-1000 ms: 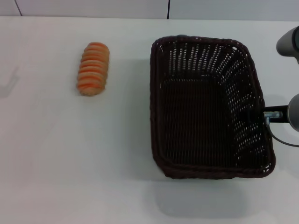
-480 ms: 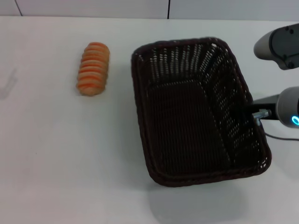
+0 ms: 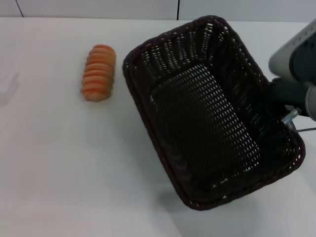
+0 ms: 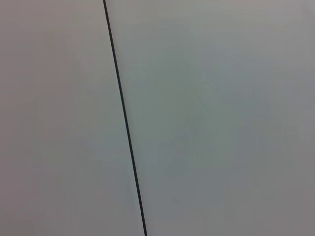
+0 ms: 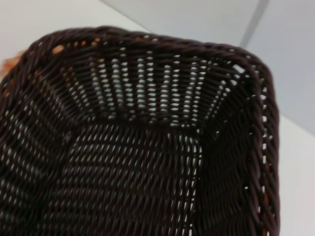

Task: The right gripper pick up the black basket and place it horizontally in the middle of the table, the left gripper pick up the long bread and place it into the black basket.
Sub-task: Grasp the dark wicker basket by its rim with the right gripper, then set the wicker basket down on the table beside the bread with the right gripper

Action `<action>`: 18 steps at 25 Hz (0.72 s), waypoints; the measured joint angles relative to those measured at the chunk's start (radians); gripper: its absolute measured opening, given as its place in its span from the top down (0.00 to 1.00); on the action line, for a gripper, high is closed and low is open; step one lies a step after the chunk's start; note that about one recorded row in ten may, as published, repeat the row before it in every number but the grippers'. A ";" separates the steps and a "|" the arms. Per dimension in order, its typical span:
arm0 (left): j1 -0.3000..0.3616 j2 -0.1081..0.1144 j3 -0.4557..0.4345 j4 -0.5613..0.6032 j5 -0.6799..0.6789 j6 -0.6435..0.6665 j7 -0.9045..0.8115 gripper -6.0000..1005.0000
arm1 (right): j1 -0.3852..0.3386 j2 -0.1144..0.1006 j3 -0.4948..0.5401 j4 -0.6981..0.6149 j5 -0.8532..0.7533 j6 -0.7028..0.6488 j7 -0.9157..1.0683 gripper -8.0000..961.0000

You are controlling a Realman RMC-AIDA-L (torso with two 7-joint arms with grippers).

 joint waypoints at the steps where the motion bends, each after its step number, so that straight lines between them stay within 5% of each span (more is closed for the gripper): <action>1: 0.002 0.000 0.000 0.006 0.002 -0.001 -0.011 0.26 | -0.007 0.000 0.004 0.006 0.017 -0.008 -0.047 0.79; 8: 0.001 0.002 0.006 0.018 0.005 -0.008 -0.020 0.26 | -0.029 -0.002 0.197 0.002 0.304 0.013 -0.380 0.79; 12: 0.001 0.000 0.009 0.017 0.007 -0.013 -0.022 0.26 | 0.054 -0.003 0.407 -0.058 0.460 0.166 -0.558 0.79; 18: 0.010 -0.002 0.010 0.018 0.008 -0.011 -0.027 0.26 | 0.169 -0.003 0.558 -0.126 0.466 0.293 -0.673 0.80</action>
